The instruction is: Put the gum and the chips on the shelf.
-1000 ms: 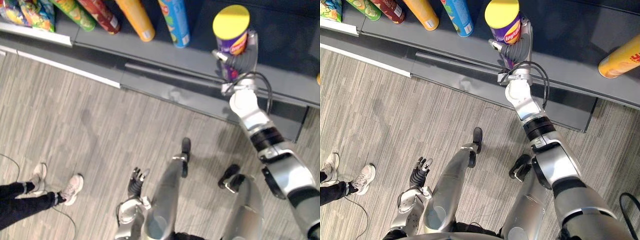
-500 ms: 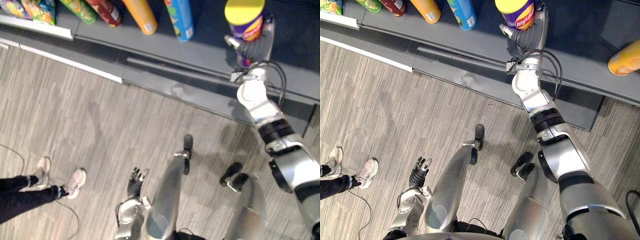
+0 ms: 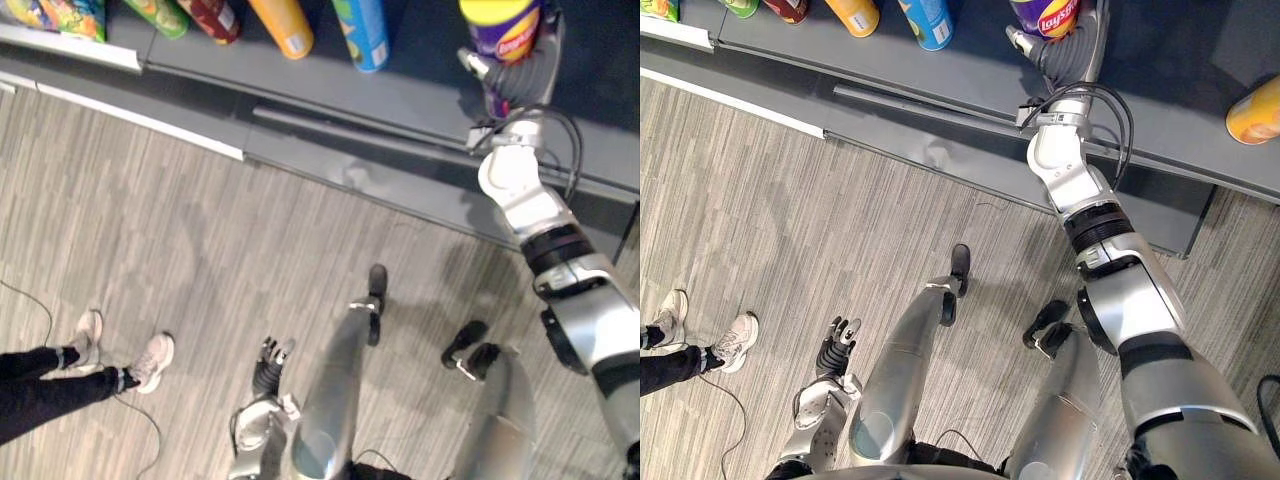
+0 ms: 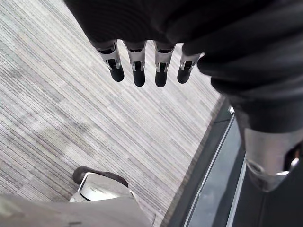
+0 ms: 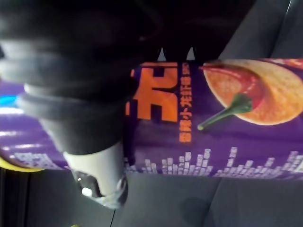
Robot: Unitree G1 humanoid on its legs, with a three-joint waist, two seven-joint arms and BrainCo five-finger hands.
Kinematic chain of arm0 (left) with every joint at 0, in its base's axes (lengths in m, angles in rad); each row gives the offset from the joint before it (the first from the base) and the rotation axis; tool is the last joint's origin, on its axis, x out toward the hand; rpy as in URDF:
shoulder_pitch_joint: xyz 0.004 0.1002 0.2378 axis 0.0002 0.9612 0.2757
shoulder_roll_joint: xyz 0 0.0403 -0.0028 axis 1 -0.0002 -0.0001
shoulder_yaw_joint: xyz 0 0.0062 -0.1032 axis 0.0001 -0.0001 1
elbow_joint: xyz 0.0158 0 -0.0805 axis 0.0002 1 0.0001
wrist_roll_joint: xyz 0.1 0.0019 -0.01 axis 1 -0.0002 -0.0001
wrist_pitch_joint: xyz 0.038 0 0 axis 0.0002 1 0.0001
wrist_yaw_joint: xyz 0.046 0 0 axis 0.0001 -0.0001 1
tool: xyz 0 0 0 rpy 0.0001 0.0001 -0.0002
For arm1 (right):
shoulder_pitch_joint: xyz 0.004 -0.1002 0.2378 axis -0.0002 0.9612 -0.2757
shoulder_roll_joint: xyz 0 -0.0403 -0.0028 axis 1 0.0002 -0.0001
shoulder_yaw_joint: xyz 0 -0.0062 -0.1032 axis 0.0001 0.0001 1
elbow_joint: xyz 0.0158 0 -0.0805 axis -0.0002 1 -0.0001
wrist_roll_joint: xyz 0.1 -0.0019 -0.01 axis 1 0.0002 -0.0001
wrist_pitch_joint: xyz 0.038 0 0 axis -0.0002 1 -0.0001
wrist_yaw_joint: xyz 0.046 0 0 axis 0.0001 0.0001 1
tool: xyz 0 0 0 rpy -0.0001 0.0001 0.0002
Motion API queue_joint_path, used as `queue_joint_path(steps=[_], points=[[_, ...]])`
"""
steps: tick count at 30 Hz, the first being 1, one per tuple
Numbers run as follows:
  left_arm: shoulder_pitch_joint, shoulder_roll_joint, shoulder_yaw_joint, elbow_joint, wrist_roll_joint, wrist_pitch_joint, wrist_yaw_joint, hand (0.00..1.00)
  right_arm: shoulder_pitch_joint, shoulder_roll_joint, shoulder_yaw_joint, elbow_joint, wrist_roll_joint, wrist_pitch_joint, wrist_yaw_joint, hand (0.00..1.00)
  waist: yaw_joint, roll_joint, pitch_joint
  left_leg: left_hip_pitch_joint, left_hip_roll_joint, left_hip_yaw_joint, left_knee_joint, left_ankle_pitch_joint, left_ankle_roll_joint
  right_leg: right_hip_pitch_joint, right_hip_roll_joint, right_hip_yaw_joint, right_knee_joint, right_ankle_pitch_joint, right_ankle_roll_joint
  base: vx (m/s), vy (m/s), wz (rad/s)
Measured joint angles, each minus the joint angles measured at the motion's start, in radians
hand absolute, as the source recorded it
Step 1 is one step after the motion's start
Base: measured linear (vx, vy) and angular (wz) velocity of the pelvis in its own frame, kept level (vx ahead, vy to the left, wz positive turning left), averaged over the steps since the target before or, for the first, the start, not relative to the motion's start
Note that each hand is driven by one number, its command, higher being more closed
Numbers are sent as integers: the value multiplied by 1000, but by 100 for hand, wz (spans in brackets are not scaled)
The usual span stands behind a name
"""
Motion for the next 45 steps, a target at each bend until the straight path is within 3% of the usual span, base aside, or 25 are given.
queue_joint_path(steps=[22, 39, 45], points=[[1, 3, 0, 18, 1, -5, 3, 0, 57, -9, 5, 49, 71, 6, 31, 0, -3, -2, 1, 36, 15, 10, 15, -14, 1, 40, 11, 5, -9, 0, 0, 21, -64, -2], [11, 31, -28, 30, 3, -5, 14, 0, 102, 22, 1, 79, 74, -16, 64, 0, -36, -13, 7, 140, 28, 50, -33, -8, 2, 119, 24, 17, -63, 12, 7, 35, -72, -6], [22, 42, -15, 45, 3, -7, 19, 0, 143, 51, -4, 117, 72, -20, 101, 0, -59, -44, 6, 226, 34, 79, -76, -7, 0, 175, 32, 34, -88, 9, 14, 16, -82, -12]])
